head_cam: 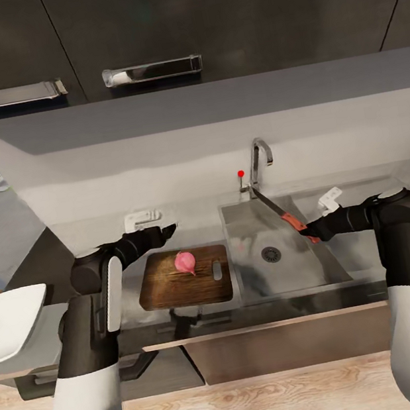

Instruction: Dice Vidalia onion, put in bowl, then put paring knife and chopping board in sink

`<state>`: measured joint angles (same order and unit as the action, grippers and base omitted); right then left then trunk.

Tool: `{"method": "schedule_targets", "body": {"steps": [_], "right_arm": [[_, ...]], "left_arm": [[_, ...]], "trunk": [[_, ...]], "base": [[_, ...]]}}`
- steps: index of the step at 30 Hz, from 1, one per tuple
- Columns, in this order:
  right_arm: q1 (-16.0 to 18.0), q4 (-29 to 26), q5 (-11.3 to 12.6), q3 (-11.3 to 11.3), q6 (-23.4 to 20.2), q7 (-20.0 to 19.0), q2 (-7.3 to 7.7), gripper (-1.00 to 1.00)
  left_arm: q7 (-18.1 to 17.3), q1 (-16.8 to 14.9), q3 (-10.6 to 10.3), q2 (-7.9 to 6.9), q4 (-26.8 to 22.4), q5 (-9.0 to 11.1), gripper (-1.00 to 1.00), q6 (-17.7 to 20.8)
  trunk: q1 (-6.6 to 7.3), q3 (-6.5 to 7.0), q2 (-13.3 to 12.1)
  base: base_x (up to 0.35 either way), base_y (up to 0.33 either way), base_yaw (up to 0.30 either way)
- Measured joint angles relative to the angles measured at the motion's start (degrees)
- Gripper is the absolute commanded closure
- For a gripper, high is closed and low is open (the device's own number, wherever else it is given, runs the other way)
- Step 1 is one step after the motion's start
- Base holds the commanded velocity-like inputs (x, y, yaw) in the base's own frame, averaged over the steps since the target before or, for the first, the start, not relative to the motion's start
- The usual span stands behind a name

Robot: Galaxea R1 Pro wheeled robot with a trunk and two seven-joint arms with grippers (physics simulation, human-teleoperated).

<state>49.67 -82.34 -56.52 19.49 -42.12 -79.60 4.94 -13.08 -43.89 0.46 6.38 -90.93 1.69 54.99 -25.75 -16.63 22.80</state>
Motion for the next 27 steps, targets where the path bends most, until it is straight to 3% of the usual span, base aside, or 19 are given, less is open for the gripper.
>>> {"method": "schedule_targets", "body": {"steps": [11,27], "right_arm": [[0.0,0.0,0.0,0.0,0.0,0.1,0.00,1.00],[0.0,0.0,0.0,0.0,0.0,0.1,0.00,1.00]], "left_arm": [[0.0,0.0,0.0,0.00,0.1,0.0,-1.00,0.8],[0.0,0.0,0.0,0.01,0.1,0.0,-1.00,0.8]], "trunk": [[0.00,0.00,0.0],[0.00,0.00,0.0]], "base": [[0.000,0.312,0.000],[0.000,0.218,0.000]]}}
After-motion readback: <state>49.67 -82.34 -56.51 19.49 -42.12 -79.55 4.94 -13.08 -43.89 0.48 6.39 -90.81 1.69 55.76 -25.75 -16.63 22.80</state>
